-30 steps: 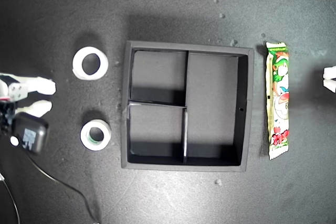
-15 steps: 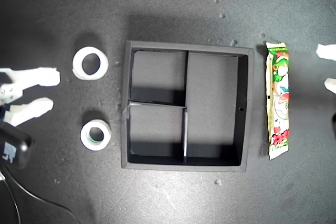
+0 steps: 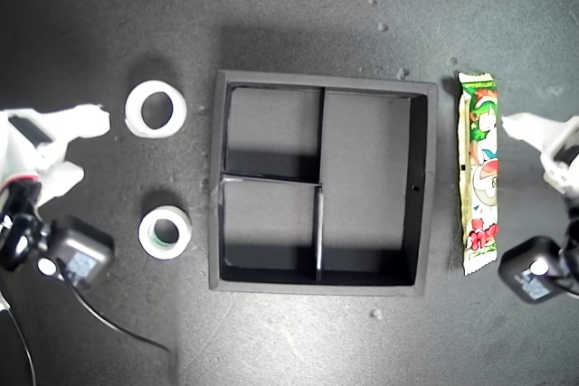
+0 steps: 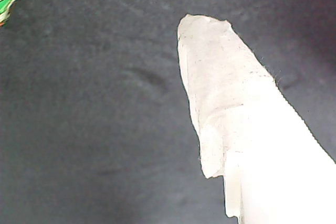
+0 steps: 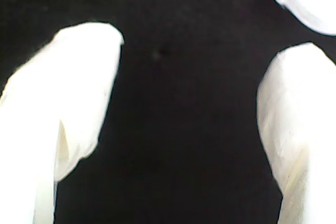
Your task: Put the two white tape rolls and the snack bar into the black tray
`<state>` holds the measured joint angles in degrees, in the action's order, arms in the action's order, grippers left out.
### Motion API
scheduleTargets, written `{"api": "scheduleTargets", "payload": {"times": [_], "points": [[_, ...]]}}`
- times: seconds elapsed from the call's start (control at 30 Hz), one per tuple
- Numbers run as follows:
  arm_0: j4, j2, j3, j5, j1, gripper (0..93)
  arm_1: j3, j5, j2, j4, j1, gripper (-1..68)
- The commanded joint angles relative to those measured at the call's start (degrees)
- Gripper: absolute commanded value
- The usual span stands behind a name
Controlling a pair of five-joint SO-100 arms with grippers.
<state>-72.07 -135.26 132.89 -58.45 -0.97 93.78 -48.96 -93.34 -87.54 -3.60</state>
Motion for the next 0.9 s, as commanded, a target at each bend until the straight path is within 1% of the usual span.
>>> {"api": "scheduleTargets", "payload": {"times": [0.0, 0.27, 0.53, 0.7, 0.87], "points": [[3.3, 3.8, -2.9, 2.6, -1.3, 20.9, -2.3, 1.4, 0.4, -1.0, -1.3, 27.9], [8.4, 13.5, -5.8, 6.7, -3.1, 20.5, 2.2, 2.1, 0.4, 2.0, -3.3, 29.6], [8.5, 19.2, -11.6, 8.8, -3.3, 20.0, 6.5, 3.7, 1.1, 8.4, -3.7, 31.0], [8.8, 21.7, -12.3, 9.1, -3.5, 19.6, 2.3, 6.9, 7.8, 10.3, -3.5, 31.5], [9.3, 23.6, -12.7, 9.3, -3.5, 19.4, -1.3, 9.1, 13.3, 11.1, -2.9, 30.8]]}}
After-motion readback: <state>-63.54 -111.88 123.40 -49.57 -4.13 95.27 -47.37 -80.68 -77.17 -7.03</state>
